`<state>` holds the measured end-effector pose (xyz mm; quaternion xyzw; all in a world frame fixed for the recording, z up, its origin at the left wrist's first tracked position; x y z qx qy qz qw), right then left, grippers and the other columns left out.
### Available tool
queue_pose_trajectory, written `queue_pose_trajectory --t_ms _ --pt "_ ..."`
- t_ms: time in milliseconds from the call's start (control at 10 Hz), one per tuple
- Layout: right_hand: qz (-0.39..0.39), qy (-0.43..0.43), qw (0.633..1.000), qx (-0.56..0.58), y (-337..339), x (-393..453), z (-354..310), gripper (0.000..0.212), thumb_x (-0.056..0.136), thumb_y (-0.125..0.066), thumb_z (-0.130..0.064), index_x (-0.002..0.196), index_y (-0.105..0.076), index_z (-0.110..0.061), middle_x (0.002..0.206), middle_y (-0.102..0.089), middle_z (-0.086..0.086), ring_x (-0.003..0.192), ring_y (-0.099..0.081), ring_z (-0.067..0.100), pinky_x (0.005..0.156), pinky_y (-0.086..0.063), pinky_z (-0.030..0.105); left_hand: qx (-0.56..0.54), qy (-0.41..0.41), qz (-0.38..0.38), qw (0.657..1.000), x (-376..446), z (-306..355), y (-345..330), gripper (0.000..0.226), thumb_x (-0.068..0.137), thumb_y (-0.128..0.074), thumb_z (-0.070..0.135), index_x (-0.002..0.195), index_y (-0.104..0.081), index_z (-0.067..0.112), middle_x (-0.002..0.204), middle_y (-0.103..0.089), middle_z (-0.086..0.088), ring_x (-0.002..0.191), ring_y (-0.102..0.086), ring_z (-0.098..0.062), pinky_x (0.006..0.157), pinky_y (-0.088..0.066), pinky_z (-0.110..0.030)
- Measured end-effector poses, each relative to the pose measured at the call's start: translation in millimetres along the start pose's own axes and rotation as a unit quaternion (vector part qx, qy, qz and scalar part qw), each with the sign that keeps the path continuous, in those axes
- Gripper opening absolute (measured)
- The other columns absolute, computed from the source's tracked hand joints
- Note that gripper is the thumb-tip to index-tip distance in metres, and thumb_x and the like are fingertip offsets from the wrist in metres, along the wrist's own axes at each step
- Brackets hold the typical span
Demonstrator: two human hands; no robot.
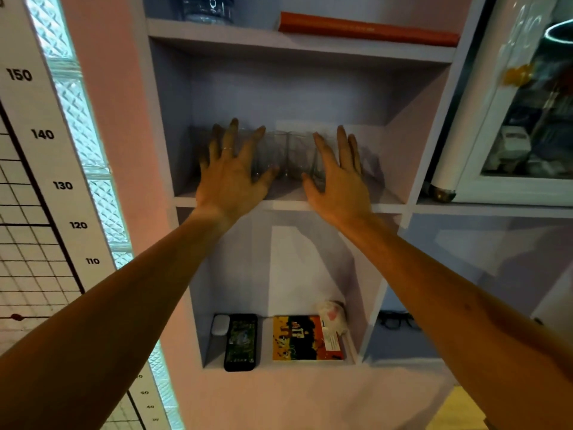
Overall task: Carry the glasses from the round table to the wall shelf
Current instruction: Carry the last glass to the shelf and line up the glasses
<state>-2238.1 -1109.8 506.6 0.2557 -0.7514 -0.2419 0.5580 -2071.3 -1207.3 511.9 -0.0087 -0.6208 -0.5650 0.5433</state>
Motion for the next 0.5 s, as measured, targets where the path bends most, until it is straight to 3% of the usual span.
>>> queue_pose_trajectory --t_ms 100,200,300,400,500 --pt "0.016 -0.011 1.000 0.020 3.6 -27.6 0.6 0.063 0.093 -0.051 -0.044 0.150 -0.032 -0.025 0.162 -0.020 0.009 0.148 -0.021 0.034 0.115 -0.030 0.052 0.029 -0.024 0.037 0.999 -24.8 1.1 1.9 0.063 0.092 -0.036 0.064 0.143 -0.035 0.028 0.154 -0.035 -0.009 0.141 -0.031 -0.036 0.113 -0.025 -0.055" --pt "0.027 0.019 0.999 -0.028 8.5 -68.8 -1.3 0.045 0.093 -0.047 -0.040 0.132 -0.055 -0.017 0.140 -0.052 0.012 0.130 -0.048 0.034 0.111 -0.031 0.048 0.046 -0.093 0.051 0.993 -69.3 3.8 -4.3 0.052 0.094 -0.034 0.059 0.129 -0.052 0.024 0.134 -0.056 -0.005 0.123 -0.048 -0.029 0.105 -0.031 -0.044" --pt "-0.009 0.004 1.000 0.021 22.1 -99.5 -15.5 0.043 0.090 -0.058 -0.035 0.129 -0.058 -0.017 0.135 -0.056 0.006 0.128 -0.049 0.023 0.111 -0.032 0.033 0.022 -0.116 0.061 0.991 -95.6 4.1 4.5 0.048 0.091 -0.050 0.050 0.129 -0.054 0.021 0.133 -0.055 -0.005 0.126 -0.046 -0.027 0.108 -0.032 -0.042" --pt "-0.015 -0.048 0.988 0.148 51.6 -119.8 -38.7 0.027 0.091 -0.065 -0.027 0.116 -0.066 -0.018 0.118 -0.067 -0.002 0.111 -0.061 0.010 0.101 -0.048 0.028 -0.071 -0.105 0.039 0.991 -124.8 7.8 19.2 0.034 0.091 -0.057 0.042 0.118 -0.061 0.021 0.121 -0.062 -0.002 0.113 -0.055 -0.020 0.093 -0.043 -0.028" --pt "0.052 -0.041 0.957 0.281 118.1 -146.9 -64.6 0.014 0.090 -0.067 -0.020 0.104 -0.070 -0.019 0.099 -0.073 -0.006 0.095 -0.068 0.004 0.087 -0.055 0.026 -0.160 -0.084 -0.015 0.983 -168.6 12.2 29.4 0.022 0.090 -0.063 0.034 0.110 -0.064 0.024 0.104 -0.068 0.005 0.089 -0.061 -0.005 0.074 -0.045 -0.014"
Point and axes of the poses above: each hand's wrist, its own x-axis towards the middle knuckle, its own y-axis out of the back of the hand, z = x × y, the point moved 7 cm from there along x, towards the middle knuckle
